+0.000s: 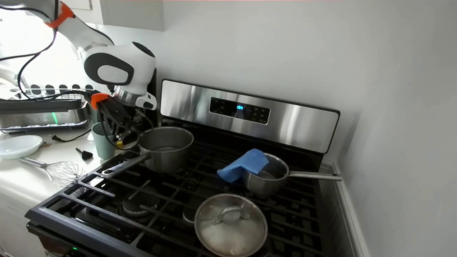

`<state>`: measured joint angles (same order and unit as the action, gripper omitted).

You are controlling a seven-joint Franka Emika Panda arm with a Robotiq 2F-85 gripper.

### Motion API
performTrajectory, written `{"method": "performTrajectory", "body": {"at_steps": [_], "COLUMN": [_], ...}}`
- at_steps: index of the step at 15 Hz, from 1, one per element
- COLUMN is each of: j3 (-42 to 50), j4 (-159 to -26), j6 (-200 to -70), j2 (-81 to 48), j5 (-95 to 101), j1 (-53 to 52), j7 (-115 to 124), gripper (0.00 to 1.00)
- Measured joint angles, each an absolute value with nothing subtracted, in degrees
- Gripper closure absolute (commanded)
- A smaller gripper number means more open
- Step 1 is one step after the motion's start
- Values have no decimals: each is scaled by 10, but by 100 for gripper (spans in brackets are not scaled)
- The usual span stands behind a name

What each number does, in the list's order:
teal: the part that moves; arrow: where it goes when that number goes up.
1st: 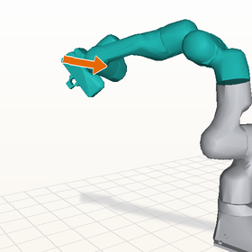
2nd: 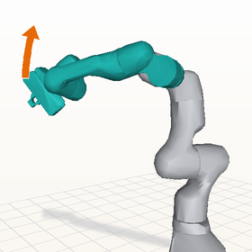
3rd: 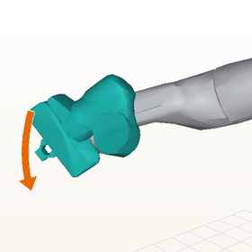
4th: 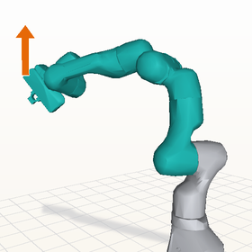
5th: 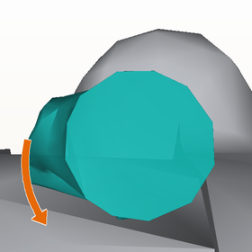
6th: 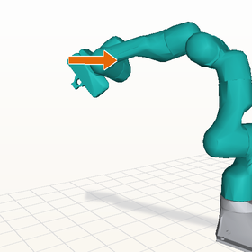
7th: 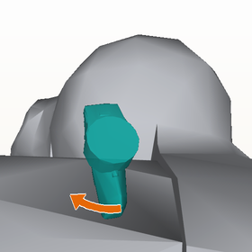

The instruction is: Remove the lid from the pot, then move the left pot backwards and pour the contents from the blue cup into the left pot

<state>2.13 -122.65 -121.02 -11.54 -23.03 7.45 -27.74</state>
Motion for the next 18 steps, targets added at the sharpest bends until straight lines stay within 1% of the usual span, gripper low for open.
{"method": "performTrajectory", "body": {"at_steps": [5,9,10,13,14,15,18], "j3": [31,49,56,73,75,75,75], "j4": [-1206,-1162,-1149,-1114,-1111,-1110,-1110], "j6": [-1192,-1104,-1082,-1035,-1030,-1030,-1032], "j2": [-92,-50,-40,-22,-20,-21,-24], "j5": [-217,-220,-220,-223,-223,-223,-221], "j1": [83,98,102,110,111,111,110], "j7": [-276,-270,-264,-228,-225,-223,-225], "gripper": [99,99,96,96,96,99,99]}}
